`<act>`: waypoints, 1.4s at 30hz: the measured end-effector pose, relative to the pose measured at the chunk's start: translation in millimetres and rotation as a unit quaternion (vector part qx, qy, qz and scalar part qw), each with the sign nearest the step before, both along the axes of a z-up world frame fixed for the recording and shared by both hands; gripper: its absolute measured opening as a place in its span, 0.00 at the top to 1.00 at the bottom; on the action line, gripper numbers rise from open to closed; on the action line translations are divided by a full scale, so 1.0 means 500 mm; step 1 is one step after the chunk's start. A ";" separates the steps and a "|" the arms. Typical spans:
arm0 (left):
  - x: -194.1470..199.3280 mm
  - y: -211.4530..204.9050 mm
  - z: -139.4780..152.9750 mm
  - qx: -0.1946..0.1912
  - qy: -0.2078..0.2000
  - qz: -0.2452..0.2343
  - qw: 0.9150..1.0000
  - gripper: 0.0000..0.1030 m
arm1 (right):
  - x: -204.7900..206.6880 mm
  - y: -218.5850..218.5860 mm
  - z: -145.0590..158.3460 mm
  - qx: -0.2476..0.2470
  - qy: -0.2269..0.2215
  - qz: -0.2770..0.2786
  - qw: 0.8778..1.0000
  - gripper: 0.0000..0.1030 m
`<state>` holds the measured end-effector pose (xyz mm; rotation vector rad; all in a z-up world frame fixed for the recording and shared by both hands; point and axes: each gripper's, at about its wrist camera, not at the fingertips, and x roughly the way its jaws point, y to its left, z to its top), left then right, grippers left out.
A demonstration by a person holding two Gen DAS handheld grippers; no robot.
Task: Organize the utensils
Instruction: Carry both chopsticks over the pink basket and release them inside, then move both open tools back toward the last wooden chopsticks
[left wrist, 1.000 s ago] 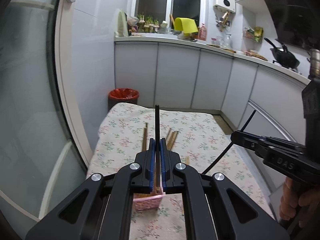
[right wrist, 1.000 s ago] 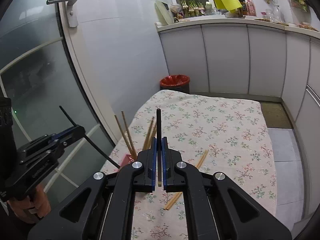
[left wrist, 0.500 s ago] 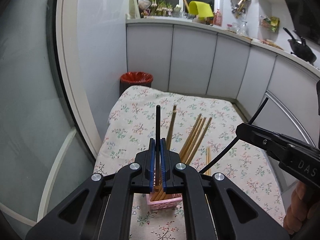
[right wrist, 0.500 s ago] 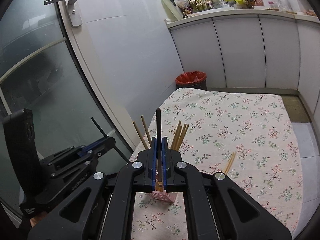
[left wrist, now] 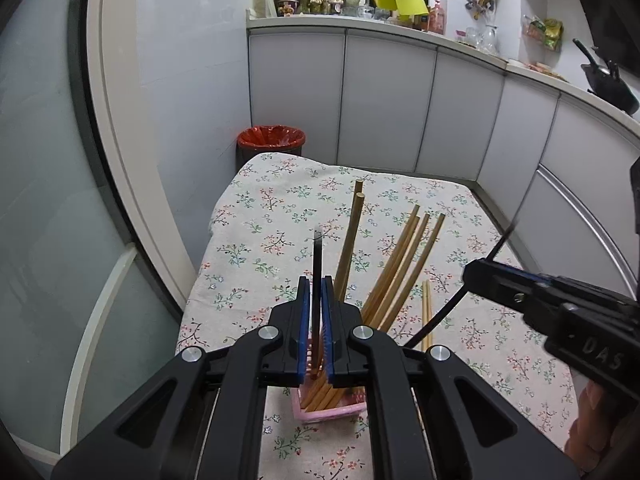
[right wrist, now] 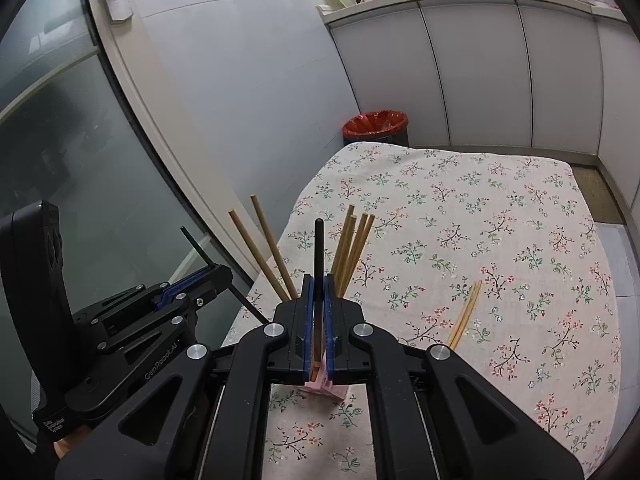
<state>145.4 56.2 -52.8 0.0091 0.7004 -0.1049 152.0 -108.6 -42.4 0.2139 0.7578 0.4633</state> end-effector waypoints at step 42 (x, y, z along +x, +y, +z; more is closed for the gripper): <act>-0.016 -0.336 -0.064 0.017 0.123 -0.140 0.982 0.30 | -0.014 -0.378 -0.121 -0.083 0.146 -0.147 0.975 0.13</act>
